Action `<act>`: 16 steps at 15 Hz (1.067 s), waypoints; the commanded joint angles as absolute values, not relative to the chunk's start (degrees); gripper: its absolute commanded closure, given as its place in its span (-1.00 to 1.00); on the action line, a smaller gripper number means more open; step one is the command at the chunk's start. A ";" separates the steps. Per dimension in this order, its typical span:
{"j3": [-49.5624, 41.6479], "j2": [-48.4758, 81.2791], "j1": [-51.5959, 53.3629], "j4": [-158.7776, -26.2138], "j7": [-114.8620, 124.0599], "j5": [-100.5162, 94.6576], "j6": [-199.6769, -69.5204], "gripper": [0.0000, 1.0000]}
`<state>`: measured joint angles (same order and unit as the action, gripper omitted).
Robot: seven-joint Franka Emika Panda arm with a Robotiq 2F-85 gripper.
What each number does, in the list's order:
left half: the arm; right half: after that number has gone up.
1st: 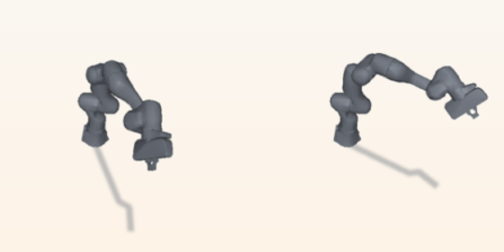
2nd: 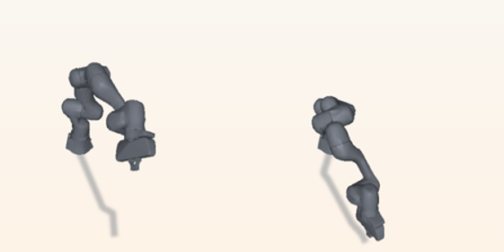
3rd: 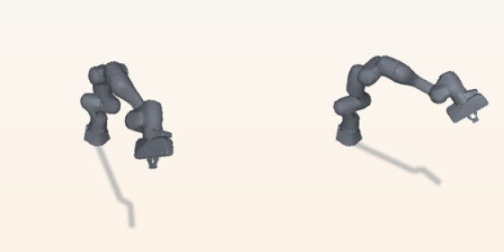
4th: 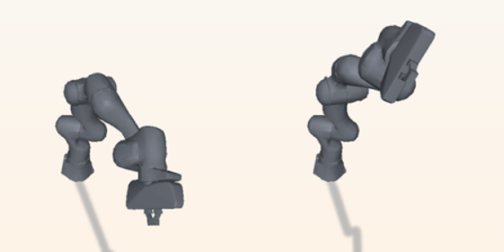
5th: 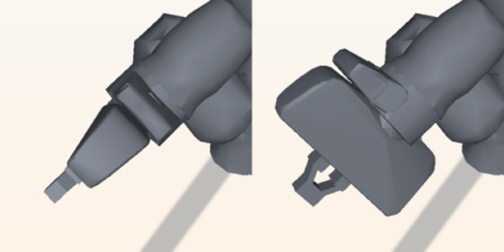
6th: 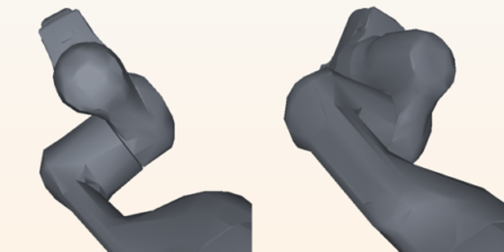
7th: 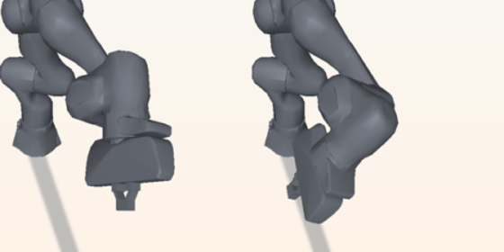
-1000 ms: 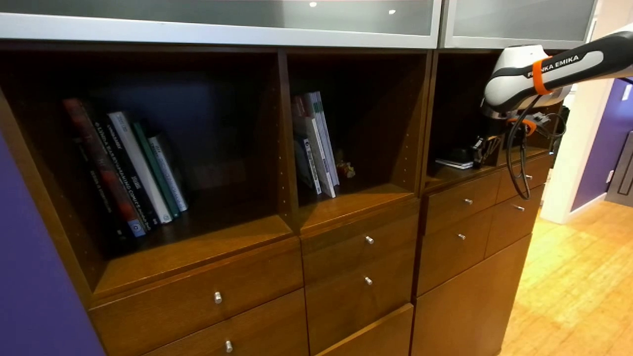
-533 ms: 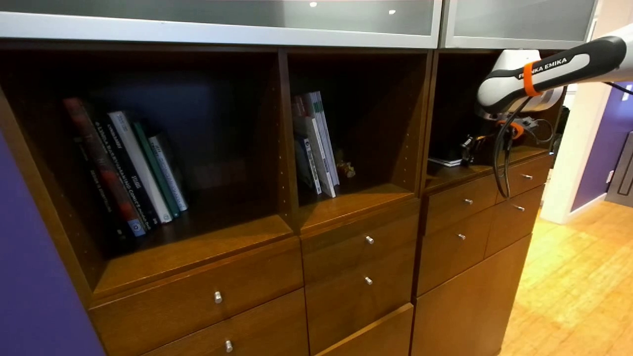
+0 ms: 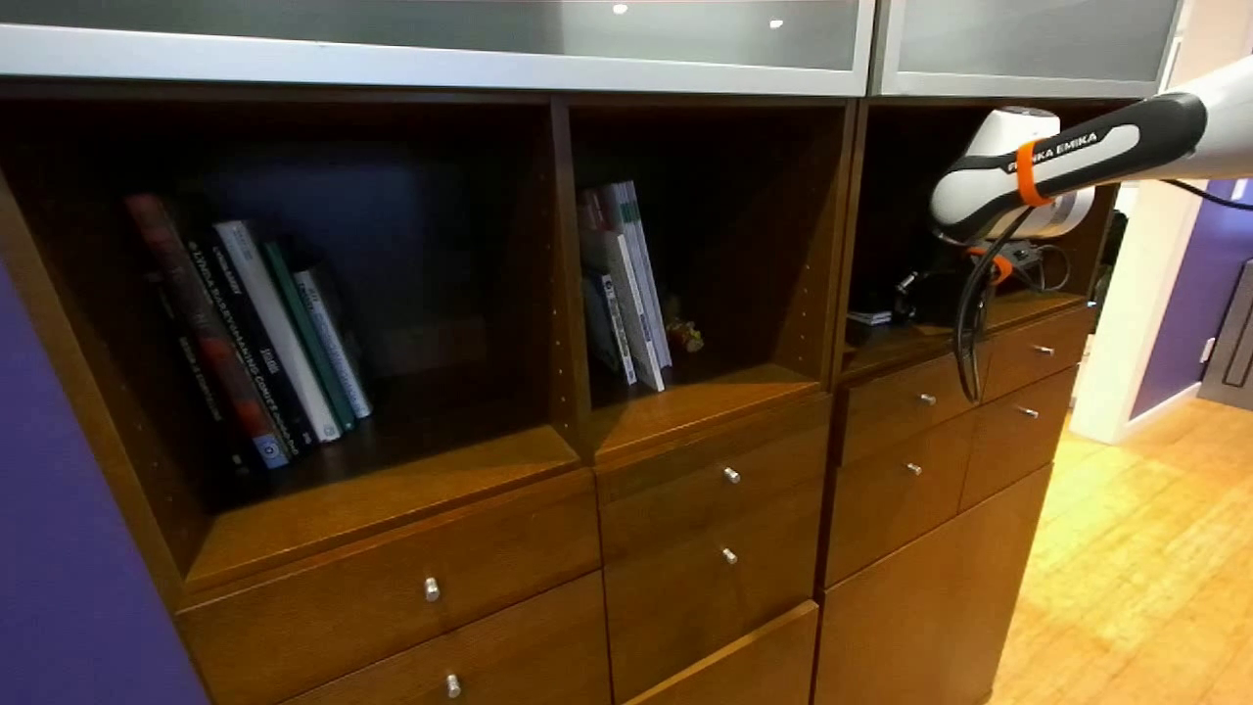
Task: Push the books in the right middle shelf forward
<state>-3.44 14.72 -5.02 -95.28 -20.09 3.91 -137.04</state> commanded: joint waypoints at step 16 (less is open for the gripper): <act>1.08 18.02 -8.84 -97.26 -22.02 5.43 -149.00 1.00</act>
<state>1.23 17.64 -8.43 -97.17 -21.15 6.64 -152.77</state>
